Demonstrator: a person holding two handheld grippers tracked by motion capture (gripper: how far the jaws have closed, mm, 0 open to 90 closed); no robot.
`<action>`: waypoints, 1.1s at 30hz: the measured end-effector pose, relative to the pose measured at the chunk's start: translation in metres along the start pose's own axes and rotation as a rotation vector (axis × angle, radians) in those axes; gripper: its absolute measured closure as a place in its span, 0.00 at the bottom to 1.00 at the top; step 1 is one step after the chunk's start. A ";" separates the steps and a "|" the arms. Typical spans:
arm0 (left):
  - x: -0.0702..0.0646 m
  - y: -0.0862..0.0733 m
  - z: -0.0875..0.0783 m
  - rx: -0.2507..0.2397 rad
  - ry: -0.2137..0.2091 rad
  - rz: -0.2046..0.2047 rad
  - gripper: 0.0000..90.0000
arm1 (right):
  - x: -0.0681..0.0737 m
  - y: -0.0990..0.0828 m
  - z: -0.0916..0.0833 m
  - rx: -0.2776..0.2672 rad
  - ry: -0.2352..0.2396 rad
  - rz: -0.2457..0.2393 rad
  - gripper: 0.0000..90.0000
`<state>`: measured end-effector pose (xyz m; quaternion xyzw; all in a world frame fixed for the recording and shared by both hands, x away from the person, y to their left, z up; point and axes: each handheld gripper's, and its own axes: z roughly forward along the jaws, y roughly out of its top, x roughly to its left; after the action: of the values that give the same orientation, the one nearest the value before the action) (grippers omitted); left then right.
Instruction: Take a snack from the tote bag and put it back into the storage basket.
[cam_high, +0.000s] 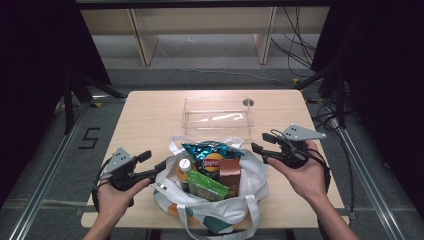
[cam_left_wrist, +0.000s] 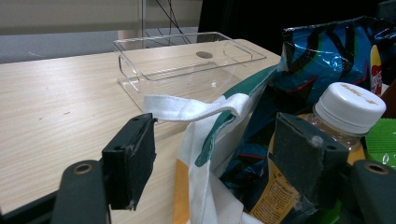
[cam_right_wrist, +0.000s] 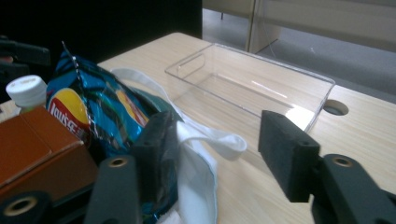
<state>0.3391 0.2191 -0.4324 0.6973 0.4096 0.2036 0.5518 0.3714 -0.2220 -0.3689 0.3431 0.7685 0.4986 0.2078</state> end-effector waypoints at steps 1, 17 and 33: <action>0.000 0.000 0.000 -0.002 0.002 -0.006 0.33 | 0.003 0.001 -0.001 -0.007 -0.014 0.024 0.47; -0.003 0.002 0.000 0.006 0.009 0.002 0.33 | 0.038 0.018 0.010 -0.026 0.151 -0.069 0.57; -0.002 0.002 0.001 0.006 0.007 0.002 0.33 | 0.030 0.007 0.036 0.081 0.162 -0.084 0.68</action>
<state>0.3391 0.2169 -0.4299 0.6987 0.4114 0.2053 0.5482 0.3774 -0.1758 -0.3764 0.2773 0.8160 0.4841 0.1514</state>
